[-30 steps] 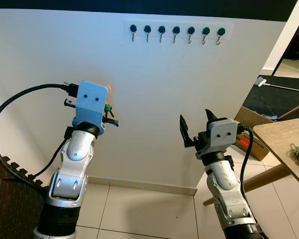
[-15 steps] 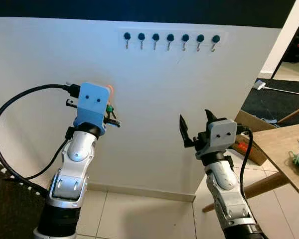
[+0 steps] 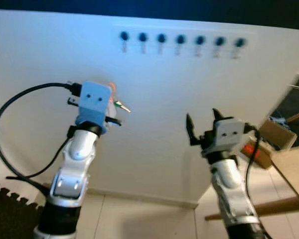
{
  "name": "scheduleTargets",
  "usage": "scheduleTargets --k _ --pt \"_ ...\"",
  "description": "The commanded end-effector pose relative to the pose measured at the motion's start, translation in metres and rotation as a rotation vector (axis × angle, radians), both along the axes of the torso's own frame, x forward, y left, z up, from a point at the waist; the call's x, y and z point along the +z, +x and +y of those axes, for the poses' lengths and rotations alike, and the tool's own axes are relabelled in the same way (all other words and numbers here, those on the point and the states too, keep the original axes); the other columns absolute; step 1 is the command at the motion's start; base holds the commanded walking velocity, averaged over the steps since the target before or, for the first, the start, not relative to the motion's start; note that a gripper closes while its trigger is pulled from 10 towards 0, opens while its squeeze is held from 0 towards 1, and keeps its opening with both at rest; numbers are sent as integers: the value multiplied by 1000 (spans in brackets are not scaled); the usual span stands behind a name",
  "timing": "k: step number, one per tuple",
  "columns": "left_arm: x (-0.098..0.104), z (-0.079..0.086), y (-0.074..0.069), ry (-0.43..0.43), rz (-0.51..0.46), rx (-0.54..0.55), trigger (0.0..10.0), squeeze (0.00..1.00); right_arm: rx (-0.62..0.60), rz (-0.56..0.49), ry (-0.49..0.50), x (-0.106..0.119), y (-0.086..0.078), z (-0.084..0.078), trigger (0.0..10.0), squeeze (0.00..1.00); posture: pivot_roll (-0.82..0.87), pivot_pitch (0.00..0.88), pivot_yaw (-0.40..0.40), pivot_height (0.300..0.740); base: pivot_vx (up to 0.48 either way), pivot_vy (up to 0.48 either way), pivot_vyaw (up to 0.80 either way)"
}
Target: Hang keys on a hook
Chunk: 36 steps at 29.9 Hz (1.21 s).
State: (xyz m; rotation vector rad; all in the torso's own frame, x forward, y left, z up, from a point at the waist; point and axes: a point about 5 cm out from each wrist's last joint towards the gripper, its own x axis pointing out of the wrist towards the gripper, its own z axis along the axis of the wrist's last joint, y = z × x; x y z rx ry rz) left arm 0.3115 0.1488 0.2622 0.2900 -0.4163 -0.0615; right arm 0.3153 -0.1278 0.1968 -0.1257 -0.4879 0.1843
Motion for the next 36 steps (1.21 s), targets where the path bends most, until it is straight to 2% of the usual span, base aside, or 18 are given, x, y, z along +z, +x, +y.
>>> scheduleTargets --k 1,28,36 --pt "1 -9 -2 16 -5 -34 10000 0 -52 18 -1 -6 -2 -16 10000 0 100 136 -2 740 277 0 0" --pt "2 -8 -6 12 -13 -40 10000 0 -52 29 -4 -9 -4 -16 10000 0 101 152 0 740 0 0 0" --pt "29 2 -13 -10 -109 -31 10000 0 -51 35 -4 -10 -4 -16 10000 0 108 154 0 740 0 0 0"
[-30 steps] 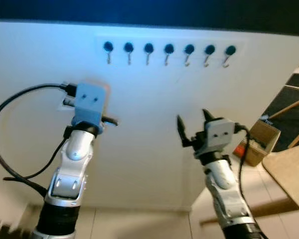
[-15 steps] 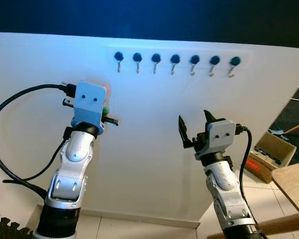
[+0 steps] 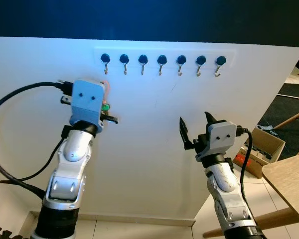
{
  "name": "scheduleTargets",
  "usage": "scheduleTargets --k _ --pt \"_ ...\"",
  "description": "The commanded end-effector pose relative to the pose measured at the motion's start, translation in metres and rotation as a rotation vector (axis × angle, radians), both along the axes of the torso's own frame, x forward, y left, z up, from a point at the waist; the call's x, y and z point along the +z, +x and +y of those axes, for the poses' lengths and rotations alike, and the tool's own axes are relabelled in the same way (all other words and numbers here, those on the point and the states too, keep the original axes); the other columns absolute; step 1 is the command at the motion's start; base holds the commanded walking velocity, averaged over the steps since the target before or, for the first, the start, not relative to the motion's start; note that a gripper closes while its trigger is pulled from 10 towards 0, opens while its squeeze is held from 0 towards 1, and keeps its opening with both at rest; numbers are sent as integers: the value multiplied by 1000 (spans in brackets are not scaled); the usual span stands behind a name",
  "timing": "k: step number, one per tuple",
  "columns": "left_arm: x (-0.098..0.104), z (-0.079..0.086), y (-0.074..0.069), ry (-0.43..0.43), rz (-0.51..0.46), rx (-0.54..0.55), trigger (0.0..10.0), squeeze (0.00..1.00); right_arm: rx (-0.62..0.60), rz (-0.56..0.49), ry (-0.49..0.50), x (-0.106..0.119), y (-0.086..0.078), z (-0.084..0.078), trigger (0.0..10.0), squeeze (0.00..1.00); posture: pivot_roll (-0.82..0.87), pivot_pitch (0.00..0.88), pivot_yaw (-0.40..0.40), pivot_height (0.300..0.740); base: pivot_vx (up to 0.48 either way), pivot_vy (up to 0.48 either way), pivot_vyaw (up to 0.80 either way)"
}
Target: Hang keys on a hook
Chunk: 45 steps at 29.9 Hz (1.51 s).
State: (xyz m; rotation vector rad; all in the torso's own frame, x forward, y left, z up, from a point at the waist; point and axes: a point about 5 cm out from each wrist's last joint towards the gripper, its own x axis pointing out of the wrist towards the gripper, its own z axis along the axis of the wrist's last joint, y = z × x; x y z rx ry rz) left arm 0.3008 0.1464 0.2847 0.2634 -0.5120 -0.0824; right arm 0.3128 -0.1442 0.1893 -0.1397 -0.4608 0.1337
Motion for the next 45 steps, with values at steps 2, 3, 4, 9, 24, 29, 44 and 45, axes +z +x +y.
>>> scheduleTargets --k 2,3,4,9,24,29,44,45 --pt "13 5 0 12 -32 18 10000 0 5 13 0 -3 -1 1 10000 0 111 154 -3 740 0 0 0" --pt "14 5 1 15 -32 20 10000 0 6 13 1 -3 -1 2 10000 0 111 154 -4 740 0 0 0" --pt "16 5 3 21 -35 21 10000 0 7 12 1 -3 0 2 10000 0 112 154 -4 740 0 0 0" --pt "22 3 10 41 -48 25 10000 0 9 11 2 -2 0 3 10000 0 107 154 -4 740 0 0 0" --pt "33 5 10 46 -74 -3 10000 0 -4 9 3 -2 -1 0 10000 0 100 151 4 740 0 0 0" --pt "27 4 0 80 -34 -108 10000 0 -2 10 2 -2 -1 0 10000 0 106 150 2 740 0 0 0" --pt "22 -50 -19 67 -5 -375 10000 0 18 13 0 -3 3 5 10000 0 121 141 -12 740 0 0 0" --pt "26 -56 -19 69 -21 -387 10000 0 19 12 0 -3 3 6 10000 0 121 141 -12 740 0 0 0"
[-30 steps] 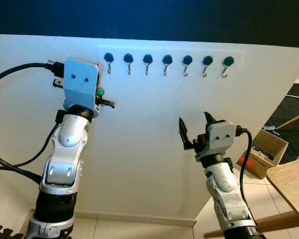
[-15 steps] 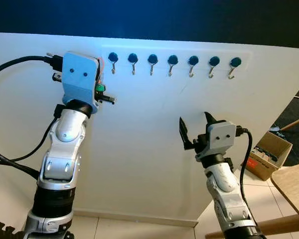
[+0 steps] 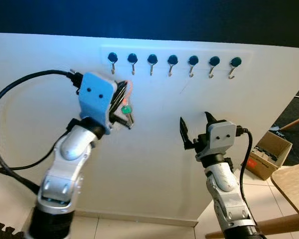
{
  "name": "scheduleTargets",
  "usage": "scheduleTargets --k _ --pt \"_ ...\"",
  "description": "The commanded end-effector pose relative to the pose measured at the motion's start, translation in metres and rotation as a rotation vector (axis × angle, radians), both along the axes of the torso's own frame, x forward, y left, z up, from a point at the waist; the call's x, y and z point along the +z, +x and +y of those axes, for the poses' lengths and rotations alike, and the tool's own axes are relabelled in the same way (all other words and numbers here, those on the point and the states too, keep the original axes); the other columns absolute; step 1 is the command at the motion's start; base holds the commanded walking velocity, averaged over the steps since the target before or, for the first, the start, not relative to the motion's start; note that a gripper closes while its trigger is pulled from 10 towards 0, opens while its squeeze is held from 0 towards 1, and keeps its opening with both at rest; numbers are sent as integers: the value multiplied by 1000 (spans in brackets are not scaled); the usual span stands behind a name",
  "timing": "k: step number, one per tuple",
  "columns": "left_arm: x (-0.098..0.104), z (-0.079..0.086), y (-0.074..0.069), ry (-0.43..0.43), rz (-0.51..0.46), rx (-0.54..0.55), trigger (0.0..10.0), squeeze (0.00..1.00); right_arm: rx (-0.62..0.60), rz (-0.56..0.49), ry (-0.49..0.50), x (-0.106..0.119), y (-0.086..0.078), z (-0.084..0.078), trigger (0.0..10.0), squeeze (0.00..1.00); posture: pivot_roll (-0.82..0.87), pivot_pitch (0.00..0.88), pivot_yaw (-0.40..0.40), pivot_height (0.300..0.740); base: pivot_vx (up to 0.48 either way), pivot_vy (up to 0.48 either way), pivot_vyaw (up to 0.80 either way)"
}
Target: Hang keys on a hook
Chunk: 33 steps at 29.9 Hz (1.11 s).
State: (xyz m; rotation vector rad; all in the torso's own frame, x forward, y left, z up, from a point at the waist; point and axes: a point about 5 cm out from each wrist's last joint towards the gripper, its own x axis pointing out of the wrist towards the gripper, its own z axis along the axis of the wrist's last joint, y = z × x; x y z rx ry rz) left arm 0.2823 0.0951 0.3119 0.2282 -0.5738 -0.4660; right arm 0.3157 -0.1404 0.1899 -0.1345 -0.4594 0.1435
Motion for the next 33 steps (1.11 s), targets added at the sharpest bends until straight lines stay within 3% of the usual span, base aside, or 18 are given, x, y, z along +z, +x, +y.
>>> scheduleTargets --k 1,3,6,10,17,33 --pt "2 -9 0 2 -14 -18 10000 0 8 10 -3 -3 1 2 10000 0 122 137 -13 740 0 0 0" --pt "4 -14 1 -1 -21 -26 10000 0 8 11 -3 -3 1 2 10000 0 123 137 -12 740 0 0 0" --pt "14 -43 5 25 -51 -76 10000 0 11 11 -4 -4 1 3 10000 0 120 133 -9 740 0 0 0" --pt "17 -57 6 47 -67 -94 10000 0 4 8 -3 -4 1 2 10000 0 109 131 1 740 0 0 0" --pt "15 -50 24 86 -57 44 10000 0 -10 7 -1 -5 -1 -1 10000 0 107 136 8 740 0 0 0" --pt "8 -66 20 108 -44 -22 10000 0 -4 9 2 -5 0 2 10000 0 112 141 7 740 0 0 0"
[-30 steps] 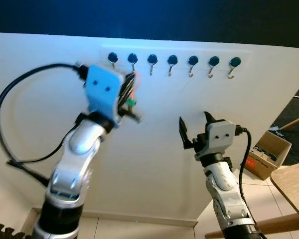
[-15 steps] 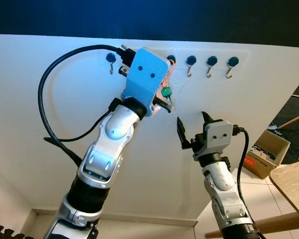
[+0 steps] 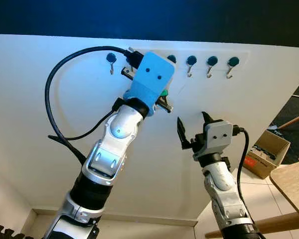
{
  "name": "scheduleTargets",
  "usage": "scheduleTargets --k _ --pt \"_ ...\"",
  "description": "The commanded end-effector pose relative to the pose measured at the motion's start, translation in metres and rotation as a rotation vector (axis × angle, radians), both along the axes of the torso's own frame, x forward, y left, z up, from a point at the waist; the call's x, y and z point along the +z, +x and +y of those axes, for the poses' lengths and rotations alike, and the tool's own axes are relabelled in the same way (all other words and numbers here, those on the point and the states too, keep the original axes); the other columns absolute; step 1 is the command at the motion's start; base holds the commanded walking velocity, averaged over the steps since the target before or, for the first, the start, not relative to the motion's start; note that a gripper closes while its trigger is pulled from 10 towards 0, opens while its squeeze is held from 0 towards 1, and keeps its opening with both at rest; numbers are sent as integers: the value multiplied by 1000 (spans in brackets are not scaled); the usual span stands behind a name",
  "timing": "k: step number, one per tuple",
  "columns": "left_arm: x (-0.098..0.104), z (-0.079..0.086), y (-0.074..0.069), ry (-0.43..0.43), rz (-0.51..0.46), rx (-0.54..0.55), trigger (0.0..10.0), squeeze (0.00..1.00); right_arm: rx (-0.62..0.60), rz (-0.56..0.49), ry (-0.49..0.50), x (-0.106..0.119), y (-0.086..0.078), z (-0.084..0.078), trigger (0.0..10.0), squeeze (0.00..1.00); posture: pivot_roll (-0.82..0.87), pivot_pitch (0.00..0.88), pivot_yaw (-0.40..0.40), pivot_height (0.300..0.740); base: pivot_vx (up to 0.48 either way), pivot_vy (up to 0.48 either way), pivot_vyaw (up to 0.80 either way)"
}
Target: Hang keys on a hook
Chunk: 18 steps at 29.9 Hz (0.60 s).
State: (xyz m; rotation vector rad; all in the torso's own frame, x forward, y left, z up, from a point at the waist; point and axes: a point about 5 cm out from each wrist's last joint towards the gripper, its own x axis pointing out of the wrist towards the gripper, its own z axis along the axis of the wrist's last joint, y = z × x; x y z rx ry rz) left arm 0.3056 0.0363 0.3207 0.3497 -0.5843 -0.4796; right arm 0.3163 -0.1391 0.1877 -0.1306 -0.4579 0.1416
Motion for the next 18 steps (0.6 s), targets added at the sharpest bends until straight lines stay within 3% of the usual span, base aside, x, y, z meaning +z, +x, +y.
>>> scheduleTargets --k 1,8,18 --pt "0 -8 -4 -11 -2 -52 10000 0 -5 7 -2 -3 0 0 10000 0 110 141 9 740 0 0 0" --pt "-1 -11 -5 -7 3 -61 10000 0 -9 9 0 -4 0 0 10000 0 111 138 11 740 0 0 0" --pt "-4 -8 11 -2 27 35 10000 0 -7 7 1 -3 0 1 10000 0 111 139 13 740 0 0 0"
